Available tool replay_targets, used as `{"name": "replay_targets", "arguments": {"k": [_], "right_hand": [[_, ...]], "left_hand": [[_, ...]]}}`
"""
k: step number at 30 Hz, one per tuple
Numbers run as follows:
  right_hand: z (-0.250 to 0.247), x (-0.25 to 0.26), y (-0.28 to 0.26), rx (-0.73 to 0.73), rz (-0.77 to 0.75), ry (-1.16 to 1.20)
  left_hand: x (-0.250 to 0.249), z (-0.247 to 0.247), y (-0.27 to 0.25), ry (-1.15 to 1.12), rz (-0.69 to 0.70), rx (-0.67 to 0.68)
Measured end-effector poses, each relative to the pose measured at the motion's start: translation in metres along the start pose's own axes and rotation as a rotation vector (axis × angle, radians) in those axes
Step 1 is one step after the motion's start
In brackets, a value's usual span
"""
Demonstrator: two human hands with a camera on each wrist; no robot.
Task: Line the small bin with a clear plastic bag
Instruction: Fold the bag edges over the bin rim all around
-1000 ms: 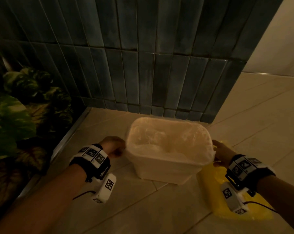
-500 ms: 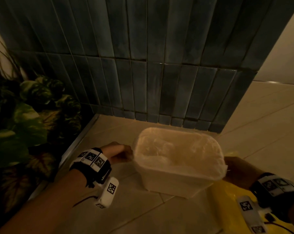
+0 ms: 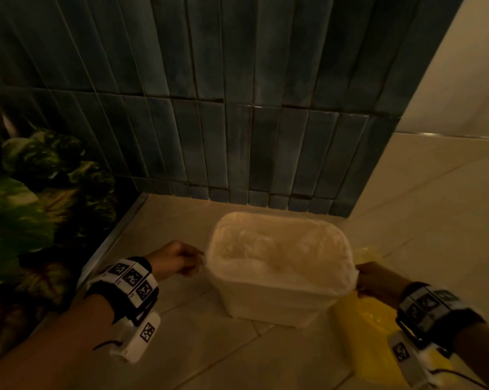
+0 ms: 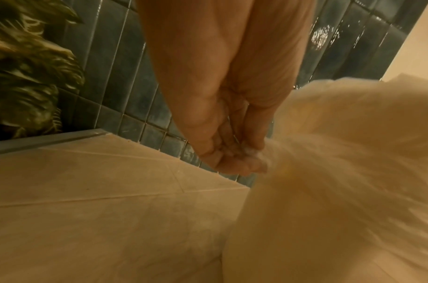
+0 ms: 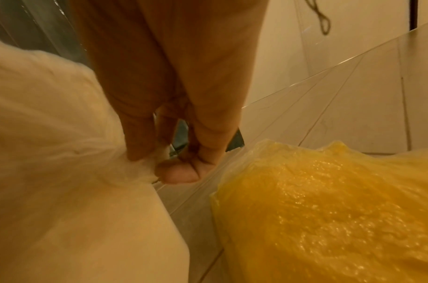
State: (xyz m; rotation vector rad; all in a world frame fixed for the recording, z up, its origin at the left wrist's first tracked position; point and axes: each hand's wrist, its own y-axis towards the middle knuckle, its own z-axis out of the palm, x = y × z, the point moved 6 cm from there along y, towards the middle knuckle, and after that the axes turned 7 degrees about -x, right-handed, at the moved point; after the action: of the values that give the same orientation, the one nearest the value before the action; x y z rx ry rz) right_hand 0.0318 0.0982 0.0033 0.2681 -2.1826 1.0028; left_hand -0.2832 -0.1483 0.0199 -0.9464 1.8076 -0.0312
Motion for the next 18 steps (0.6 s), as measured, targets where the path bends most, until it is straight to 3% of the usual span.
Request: {"name": "replay_targets", "arguments": {"k": [7, 10, 14, 18], "right_hand": [[0.012, -0.009, 0.013, -0.039, 0.108, 0.32], [0.022, -0.018, 0.011, -0.108, 0.241, 0.445], [0.038, -0.031, 0.008, -0.083, 0.406, 0.747], [0.033, -0.029, 0.001, -0.082, 0.42, 0.876]], "left_hand": [[0.003, 0.025, 0.002, -0.094, -0.135, 0.083], [0.006, 0.037, 0.002, -0.231, -0.22, 0.092], [0.009, 0.043, -0.003, -0.439, -0.317, 0.02], [0.008, 0.038, -0.006, -0.584, -0.326, -0.081]]}}
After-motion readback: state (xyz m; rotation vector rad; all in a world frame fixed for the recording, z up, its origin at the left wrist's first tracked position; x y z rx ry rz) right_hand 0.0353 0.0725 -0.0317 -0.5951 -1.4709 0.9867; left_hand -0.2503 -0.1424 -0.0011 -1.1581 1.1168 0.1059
